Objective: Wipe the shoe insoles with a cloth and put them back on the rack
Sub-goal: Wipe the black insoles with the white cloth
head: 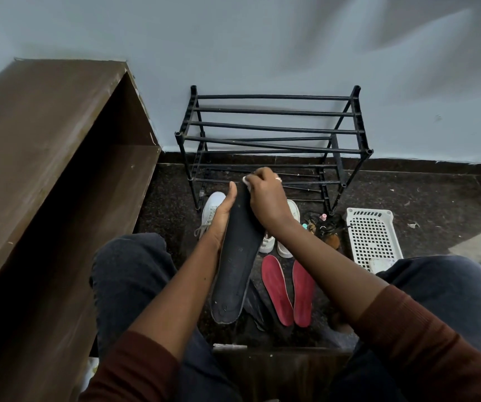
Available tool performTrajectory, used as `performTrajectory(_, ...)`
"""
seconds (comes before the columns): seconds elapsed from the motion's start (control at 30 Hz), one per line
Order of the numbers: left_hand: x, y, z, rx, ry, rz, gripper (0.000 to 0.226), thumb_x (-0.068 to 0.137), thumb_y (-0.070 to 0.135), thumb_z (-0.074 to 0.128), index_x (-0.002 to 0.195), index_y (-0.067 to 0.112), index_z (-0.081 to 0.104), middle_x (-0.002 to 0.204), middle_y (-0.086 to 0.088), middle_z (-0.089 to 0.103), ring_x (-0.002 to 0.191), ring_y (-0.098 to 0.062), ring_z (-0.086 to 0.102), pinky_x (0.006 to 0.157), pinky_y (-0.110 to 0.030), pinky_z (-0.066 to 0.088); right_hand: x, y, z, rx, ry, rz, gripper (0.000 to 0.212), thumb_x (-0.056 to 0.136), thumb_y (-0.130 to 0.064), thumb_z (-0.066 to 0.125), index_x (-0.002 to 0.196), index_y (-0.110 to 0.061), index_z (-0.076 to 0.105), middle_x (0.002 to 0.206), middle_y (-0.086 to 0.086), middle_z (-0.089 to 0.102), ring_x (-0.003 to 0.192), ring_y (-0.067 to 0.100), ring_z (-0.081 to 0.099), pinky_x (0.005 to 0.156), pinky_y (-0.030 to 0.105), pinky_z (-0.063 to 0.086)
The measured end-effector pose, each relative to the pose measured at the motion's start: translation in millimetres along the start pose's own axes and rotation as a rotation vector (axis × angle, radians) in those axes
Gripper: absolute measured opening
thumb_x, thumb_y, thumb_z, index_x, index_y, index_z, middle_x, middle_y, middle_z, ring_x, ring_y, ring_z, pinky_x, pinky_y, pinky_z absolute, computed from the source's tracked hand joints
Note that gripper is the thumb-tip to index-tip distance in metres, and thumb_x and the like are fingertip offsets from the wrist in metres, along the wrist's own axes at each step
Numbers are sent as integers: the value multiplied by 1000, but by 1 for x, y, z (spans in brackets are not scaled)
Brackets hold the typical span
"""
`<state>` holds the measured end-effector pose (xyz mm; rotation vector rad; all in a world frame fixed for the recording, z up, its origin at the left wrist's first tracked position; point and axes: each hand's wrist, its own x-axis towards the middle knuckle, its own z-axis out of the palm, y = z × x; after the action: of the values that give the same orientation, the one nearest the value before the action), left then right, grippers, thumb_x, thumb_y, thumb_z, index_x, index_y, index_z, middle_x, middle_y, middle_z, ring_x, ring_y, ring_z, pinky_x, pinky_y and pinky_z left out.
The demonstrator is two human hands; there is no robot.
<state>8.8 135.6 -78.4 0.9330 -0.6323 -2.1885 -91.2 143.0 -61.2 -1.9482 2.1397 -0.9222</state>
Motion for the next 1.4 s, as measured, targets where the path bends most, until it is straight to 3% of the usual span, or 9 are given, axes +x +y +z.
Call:
performTrajectory(0.27,0,1,-7,-76,-33,-44,74,99,51,19,82,9,78,85,-10,74,77,-21,72,67,-30,59,8,2,-7,71,30,136,24,86,6,46,102,8,63,106,20,54,96,36,53,82,39,45)
performTrajectory(0.43,2,3,-9,-144,29,26,60,98,52,27,100,7,67,98,-12,66,93,-23,65,93,-33,48,-8,-17,2,86,-88,-55,24,86,2,53,106,1,67,106,20,58,95,37,55,81,38,44)
performTrajectory(0.57,3,0,-7,-49,81,89,57,98,52,29,103,6,62,98,-12,67,94,-21,66,98,-33,45,-13,-16,10,38,-139,-133,20,90,-7,52,100,0,67,97,20,56,88,37,54,73,40,45)
performTrajectory(0.63,1,-1,-6,-37,71,48,59,96,55,30,105,8,64,101,-14,67,96,-24,65,99,-38,44,-7,-11,10,17,-107,-89,21,92,-10,50,96,4,66,95,21,55,87,37,53,70,40,45)
performTrajectory(0.77,0,-4,-4,-25,37,-7,70,95,59,25,89,12,76,90,-10,73,80,-21,71,72,-31,59,7,4,5,26,50,216,20,91,-3,44,92,6,62,100,21,52,91,35,50,69,32,36)
performTrajectory(0.9,1,-9,-1,-24,33,-35,67,95,59,27,93,11,75,90,-9,73,80,-20,71,74,-30,57,16,4,0,87,73,391,25,90,2,42,102,6,63,108,22,53,99,35,51,76,30,37)
performTrajectory(1.0,-1,-9,2,0,37,-29,61,96,58,28,104,11,66,89,-9,73,80,-20,71,76,-31,56,16,-5,-2,141,61,337,25,91,1,44,104,5,64,111,21,55,103,33,53,84,31,39)
performTrajectory(1.17,-4,-9,2,-42,81,32,52,98,52,32,106,10,62,89,-11,69,83,-20,69,85,-34,49,8,-12,1,135,-136,-9,23,88,0,52,106,4,66,107,21,57,100,36,54,84,39,46)
performTrajectory(1.4,-10,-11,-1,80,16,61,76,102,46,15,66,22,79,72,-1,74,65,-13,70,60,-23,57,11,8,-3,56,-5,309,22,87,3,47,100,7,65,105,20,53,96,35,52,83,41,45)
